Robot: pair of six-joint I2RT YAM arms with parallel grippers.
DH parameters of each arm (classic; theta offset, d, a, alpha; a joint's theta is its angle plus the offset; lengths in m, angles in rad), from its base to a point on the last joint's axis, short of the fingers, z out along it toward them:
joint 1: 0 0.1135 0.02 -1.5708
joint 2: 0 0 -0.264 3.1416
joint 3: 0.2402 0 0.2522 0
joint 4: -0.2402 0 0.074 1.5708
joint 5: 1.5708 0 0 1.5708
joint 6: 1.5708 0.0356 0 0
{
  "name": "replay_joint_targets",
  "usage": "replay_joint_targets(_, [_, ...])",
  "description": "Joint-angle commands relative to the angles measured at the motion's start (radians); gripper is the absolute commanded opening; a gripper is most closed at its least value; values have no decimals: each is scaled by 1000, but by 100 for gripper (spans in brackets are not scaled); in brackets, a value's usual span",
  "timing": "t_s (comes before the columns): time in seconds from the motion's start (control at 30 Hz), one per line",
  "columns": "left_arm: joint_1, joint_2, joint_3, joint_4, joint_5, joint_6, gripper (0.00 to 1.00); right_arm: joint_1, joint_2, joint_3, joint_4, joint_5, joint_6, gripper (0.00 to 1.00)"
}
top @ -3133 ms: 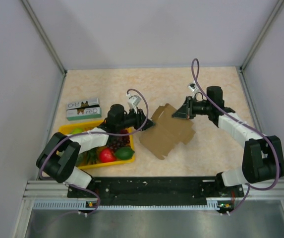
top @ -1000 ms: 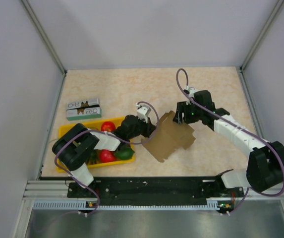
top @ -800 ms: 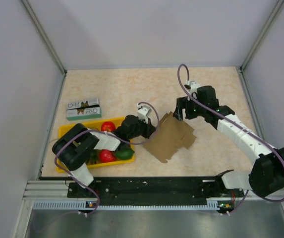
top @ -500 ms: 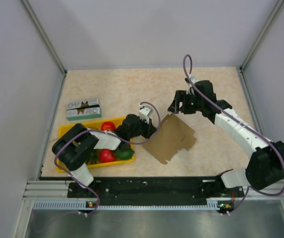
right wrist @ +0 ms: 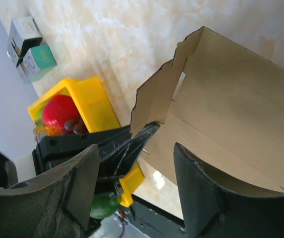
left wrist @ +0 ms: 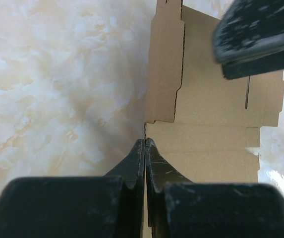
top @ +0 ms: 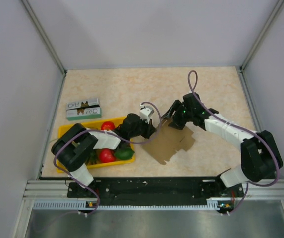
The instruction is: Fold the paper box
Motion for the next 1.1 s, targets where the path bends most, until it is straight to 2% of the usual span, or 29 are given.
replay_joint_targets(0.0, [-6,-48,35,2,-18,41,0,41,61,19,88,31,161,60])
replay_joint_targets(0.23, [-20,-53,39,-12,-30,69,0,49,112,39,117,44,209,57])
replay_joint_targets(0.43, [-34,-60,39,-24,-52,100,0,49,124,28,136,65,269,37])
replay_joint_targets(0.5, [-39,-65,39,-28,-58,109,0,49,123,13,152,64,302,21])
replay_joint_targets(0.57, [-45,-65,38,-32,-64,123,0,49,129,16,145,70,325,17])
replay_joint_targets(0.73, [-51,-63,45,-47,-78,149,0,49,163,36,145,50,338,18])
replay_joint_targets(1.07, [-91,-24,90,-94,-121,202,0,60,207,50,160,38,359,30])
